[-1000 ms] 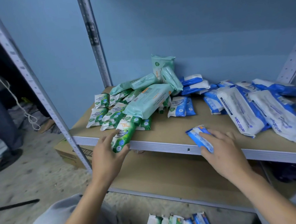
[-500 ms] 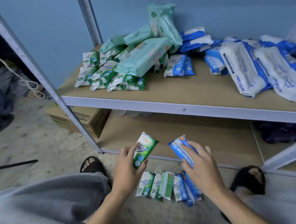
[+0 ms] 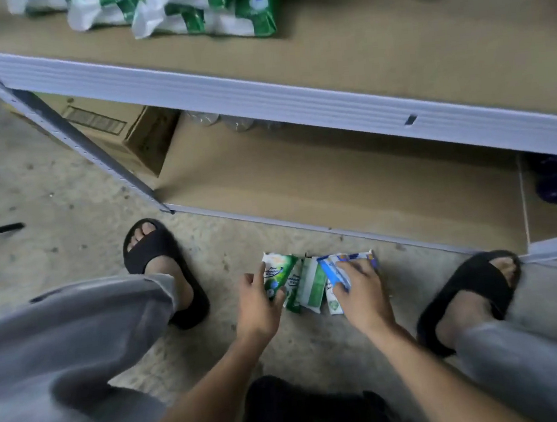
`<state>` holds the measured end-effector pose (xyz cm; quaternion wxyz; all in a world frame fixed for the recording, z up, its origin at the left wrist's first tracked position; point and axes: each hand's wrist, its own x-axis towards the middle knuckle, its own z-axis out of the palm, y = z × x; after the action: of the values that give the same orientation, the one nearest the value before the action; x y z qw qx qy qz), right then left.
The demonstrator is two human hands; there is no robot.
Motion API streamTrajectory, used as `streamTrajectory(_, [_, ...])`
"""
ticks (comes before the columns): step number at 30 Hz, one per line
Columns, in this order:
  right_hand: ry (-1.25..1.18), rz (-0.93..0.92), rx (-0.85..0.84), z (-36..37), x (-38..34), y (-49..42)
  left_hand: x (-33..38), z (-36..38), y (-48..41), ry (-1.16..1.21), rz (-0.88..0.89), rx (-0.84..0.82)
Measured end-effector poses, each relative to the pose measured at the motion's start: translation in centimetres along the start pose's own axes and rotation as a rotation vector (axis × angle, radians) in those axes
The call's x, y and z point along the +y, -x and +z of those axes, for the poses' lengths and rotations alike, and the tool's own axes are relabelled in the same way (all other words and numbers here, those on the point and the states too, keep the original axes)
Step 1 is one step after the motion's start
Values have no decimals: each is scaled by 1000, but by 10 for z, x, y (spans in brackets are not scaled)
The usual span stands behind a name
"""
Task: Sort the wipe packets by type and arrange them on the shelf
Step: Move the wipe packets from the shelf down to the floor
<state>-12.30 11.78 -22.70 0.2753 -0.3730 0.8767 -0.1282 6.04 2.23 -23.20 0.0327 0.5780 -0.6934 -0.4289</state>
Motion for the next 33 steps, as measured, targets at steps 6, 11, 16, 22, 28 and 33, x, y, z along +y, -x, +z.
streamTrajectory(6, [231, -73, -175, 33, 19, -15, -18, 41, -31, -184, 118, -242])
streamTrajectory(11, [389, -47, -427, 43, 29, -10, -31, 56, -34, -329, 179, -372])
streamTrajectory(16, [386, -8, -534, 31, 19, -17, -29, 52, -37, -376, 153, -431])
streamTrajectory(22, [358, -9, -456, 12, 9, -1, 0, 26, -29, -366, 144, -386])
streamTrajectory(28, [279, -67, -290, -23, -12, 35, 26, -9, -2, -414, 186, -327])
streamTrajectory(33, [190, -154, -118, -61, -38, 48, 59, -45, 18, -445, 322, -228])
